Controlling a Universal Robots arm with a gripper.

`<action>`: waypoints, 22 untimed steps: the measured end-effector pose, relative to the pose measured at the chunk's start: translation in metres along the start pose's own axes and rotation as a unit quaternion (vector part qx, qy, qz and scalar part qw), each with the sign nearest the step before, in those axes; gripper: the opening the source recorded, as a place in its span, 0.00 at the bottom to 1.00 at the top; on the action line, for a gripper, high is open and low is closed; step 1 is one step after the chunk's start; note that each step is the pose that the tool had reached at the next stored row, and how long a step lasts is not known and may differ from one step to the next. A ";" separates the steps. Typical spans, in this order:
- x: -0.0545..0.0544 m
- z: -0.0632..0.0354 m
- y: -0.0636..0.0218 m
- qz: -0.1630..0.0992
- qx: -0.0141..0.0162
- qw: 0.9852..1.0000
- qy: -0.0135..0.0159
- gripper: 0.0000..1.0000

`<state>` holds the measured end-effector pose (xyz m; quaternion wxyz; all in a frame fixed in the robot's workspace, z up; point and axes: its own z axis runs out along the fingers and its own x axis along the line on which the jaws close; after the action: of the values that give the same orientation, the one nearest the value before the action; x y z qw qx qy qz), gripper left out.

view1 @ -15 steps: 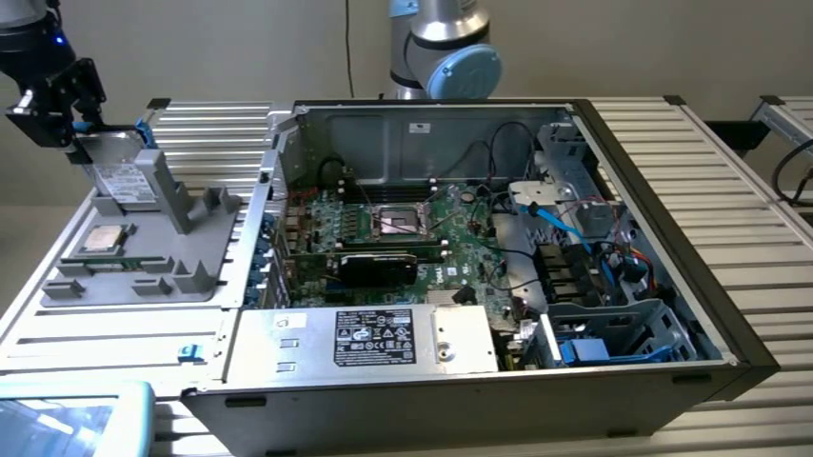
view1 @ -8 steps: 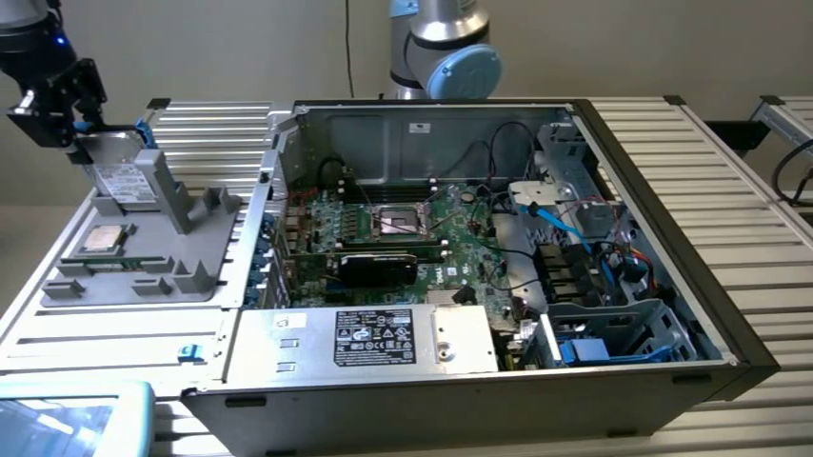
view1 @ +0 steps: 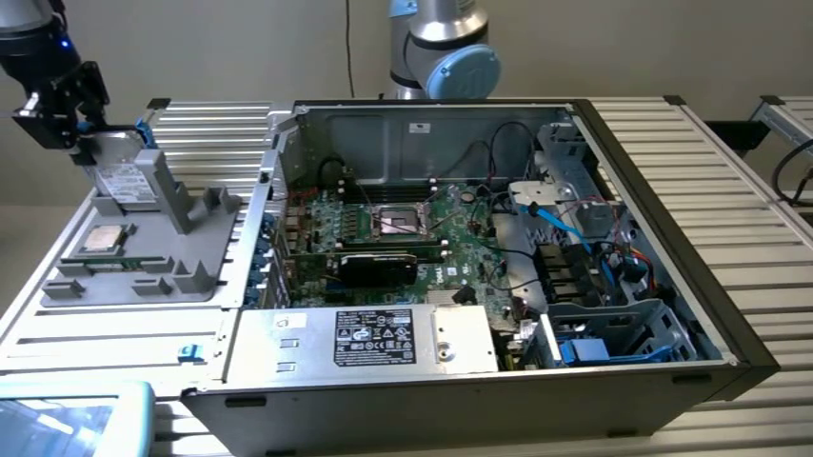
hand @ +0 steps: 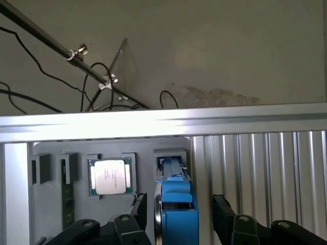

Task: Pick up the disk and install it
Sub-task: 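Pick up the disk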

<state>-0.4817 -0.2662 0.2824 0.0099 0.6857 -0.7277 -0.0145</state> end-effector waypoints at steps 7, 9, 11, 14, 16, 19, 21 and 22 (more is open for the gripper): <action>0.000 0.0060 0.0004 0.000 0.000 1.000 0.000 0.62; 0.000 0.0068 0.0006 0.000 0.000 1.000 0.000 0.62; 0.000 0.0070 0.0009 0.000 0.000 1.000 0.000 0.62; 0.000 0.0073 0.0015 0.000 0.000 1.000 0.000 0.54; 0.000 0.0074 0.0017 0.000 0.000 1.000 0.000 0.41; 0.000 0.0075 0.0018 0.000 0.000 1.000 0.000 0.38; 0.000 0.0074 0.0018 0.000 0.000 1.000 0.000 0.38; 0.001 0.0074 0.0018 0.000 0.000 1.000 0.000 0.38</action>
<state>-0.4838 -0.2665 0.2750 0.0099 0.6856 -0.7277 -0.0145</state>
